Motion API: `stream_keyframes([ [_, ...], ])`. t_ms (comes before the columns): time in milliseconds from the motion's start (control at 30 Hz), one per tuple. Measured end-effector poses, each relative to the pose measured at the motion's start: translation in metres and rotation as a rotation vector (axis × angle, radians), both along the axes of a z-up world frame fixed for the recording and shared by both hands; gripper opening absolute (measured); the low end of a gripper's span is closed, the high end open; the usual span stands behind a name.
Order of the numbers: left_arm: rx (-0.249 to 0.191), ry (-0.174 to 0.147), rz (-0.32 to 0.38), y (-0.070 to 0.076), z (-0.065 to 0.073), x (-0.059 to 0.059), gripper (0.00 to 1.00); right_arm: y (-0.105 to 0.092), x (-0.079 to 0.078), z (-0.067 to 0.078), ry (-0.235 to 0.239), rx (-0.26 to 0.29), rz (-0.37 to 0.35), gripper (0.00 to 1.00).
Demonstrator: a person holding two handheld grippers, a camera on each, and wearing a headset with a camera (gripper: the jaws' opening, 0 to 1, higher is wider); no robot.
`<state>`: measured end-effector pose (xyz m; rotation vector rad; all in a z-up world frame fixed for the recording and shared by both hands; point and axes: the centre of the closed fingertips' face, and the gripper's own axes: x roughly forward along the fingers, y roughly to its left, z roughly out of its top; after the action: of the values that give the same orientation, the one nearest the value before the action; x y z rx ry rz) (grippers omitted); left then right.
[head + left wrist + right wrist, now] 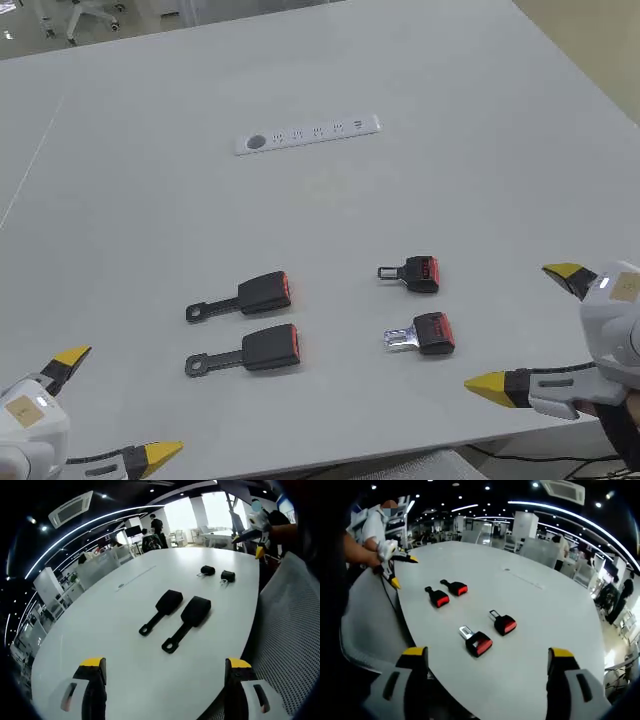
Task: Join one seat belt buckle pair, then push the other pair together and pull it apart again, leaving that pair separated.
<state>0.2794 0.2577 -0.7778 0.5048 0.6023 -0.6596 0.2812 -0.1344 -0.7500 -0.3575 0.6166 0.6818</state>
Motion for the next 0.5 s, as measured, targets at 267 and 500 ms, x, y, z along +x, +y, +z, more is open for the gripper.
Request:
stream_keyframes([
  [267, -0.003, 0.0, -0.001, -0.0005, 0.0003, 0.0, 1.0, 0.0004, 0.0012, 0.0017, -0.006, -0.011, 0.012, 0.99],
  [500, -0.004, 0.0, -0.002, -0.0005, 0.0004, -0.0002, 1.0, -0.0005, 0.0032, 0.0041, -0.013, -0.018, 0.016, 1.0],
])
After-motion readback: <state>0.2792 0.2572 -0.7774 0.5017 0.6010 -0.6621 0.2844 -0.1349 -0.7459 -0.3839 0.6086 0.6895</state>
